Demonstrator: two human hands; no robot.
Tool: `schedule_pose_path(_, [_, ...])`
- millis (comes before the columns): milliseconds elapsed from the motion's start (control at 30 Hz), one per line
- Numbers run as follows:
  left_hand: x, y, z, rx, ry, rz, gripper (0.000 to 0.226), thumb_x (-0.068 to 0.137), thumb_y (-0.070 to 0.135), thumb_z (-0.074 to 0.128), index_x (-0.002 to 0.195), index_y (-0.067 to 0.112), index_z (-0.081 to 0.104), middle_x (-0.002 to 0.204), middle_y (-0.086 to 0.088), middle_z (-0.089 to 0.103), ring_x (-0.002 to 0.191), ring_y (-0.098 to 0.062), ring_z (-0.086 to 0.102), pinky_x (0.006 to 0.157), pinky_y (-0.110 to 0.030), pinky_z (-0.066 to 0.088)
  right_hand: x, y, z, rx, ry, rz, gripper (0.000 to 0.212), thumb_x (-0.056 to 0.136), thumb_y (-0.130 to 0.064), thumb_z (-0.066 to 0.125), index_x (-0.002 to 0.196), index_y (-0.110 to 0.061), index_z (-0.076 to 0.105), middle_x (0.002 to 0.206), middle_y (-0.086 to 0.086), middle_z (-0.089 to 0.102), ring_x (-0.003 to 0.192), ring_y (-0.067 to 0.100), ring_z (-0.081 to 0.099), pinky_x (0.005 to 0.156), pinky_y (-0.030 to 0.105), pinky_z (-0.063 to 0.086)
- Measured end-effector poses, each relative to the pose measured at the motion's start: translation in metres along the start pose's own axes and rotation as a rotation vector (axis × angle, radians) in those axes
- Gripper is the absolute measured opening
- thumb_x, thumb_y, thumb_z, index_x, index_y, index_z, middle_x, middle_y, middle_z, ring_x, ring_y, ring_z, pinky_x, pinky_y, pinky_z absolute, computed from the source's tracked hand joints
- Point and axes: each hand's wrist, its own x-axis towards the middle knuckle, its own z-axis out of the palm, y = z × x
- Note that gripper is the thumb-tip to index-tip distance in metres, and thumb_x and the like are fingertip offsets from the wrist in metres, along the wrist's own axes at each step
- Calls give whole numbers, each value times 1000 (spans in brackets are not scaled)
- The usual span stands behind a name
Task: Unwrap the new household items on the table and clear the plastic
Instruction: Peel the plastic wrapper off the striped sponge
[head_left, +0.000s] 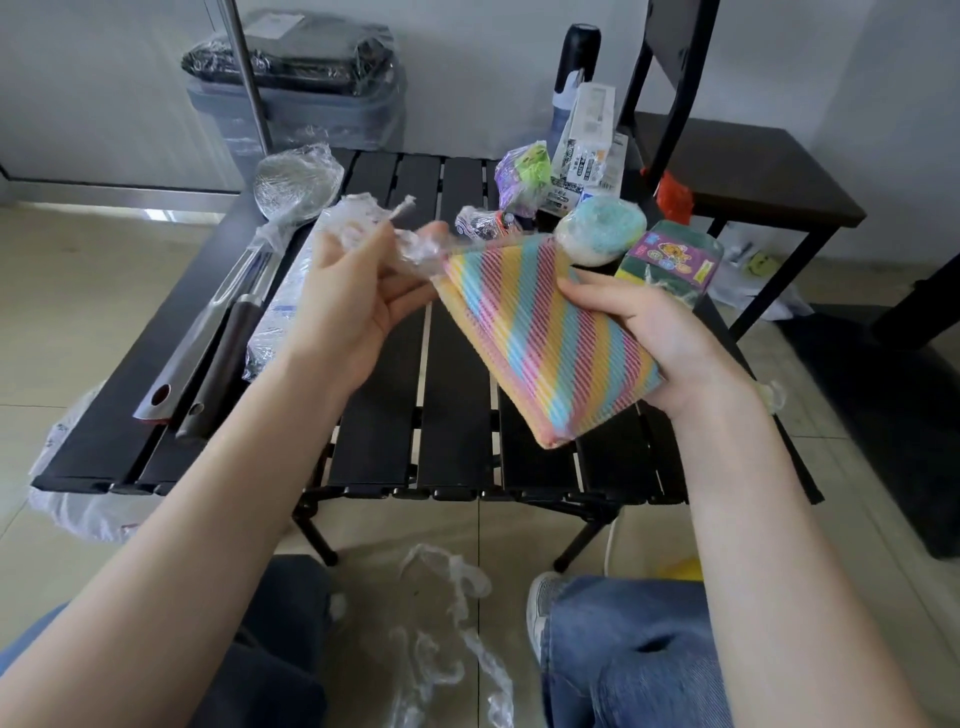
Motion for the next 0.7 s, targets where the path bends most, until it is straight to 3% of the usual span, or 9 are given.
schedule_pose_path(133, [-2,9,-7,109,114,196,18,103,12,38,118,15,29,94,-7,58,67,-19,67,50,-27,49,-2,-3,-6,-247,-57,-11,36,94,-14,53,124,-31,60,108,-7,72,92,11,71,72,19,56])
schedule_pose_path(200, [1,11,-12,266,160,287,14,101,8,33,109,19,33,91,-3,52,66,-17,61,55,-34,48,-3,-4,-6,-277,-18,-22,41,93,-13,55,130,-30,56,105,-6,71,88,9,71,69,18,55])
schedule_pose_path(267, [0,13,-12,400,187,325,23,91,7,33,106,25,37,94,-1,46,64,-10,52,61,-33,47,-3,-5,-7,-275,100,-64,36,93,-15,56,126,-28,59,102,-4,70,81,8,71,66,20,56])
schedule_pose_path(333, [-4,15,-6,485,188,313,20,87,21,37,93,37,48,91,6,43,68,-9,43,66,-26,40,-1,-6,-10,-252,230,-99,28,95,-19,55,120,-29,61,104,-1,69,81,9,71,65,24,55])
schedule_pose_path(400, [-7,17,-3,551,176,305,21,93,36,40,77,34,52,77,15,47,68,-6,43,70,-27,36,1,-6,-10,-174,362,-125,19,95,-24,56,112,-30,60,101,-2,68,80,8,70,64,26,56])
schedule_pose_path(467, [-9,14,-3,625,106,280,30,99,37,42,71,27,49,58,15,50,51,0,41,62,-26,33,5,-4,-8,-107,477,-171,20,95,-28,57,115,-30,56,102,-4,67,84,8,70,66,28,58])
schedule_pose_path(600, [-11,0,0,802,-18,72,12,93,21,54,90,26,43,74,8,54,45,0,39,40,-15,31,18,10,9,-77,541,-286,33,95,-29,59,124,-31,46,102,-7,63,81,2,67,63,24,58])
schedule_pose_path(633, [-13,-2,2,764,-75,-20,7,95,26,50,98,25,44,68,9,51,43,-2,34,38,-15,27,22,14,13,-93,541,-321,34,95,-28,59,125,-30,44,102,-7,62,82,1,66,64,23,58])
schedule_pose_path(700, [-15,-4,2,737,-199,-128,23,99,41,40,108,22,48,57,13,45,43,-5,25,41,-17,18,29,21,19,-145,568,-393,33,95,-27,59,124,-30,43,103,-5,59,86,1,65,66,20,56])
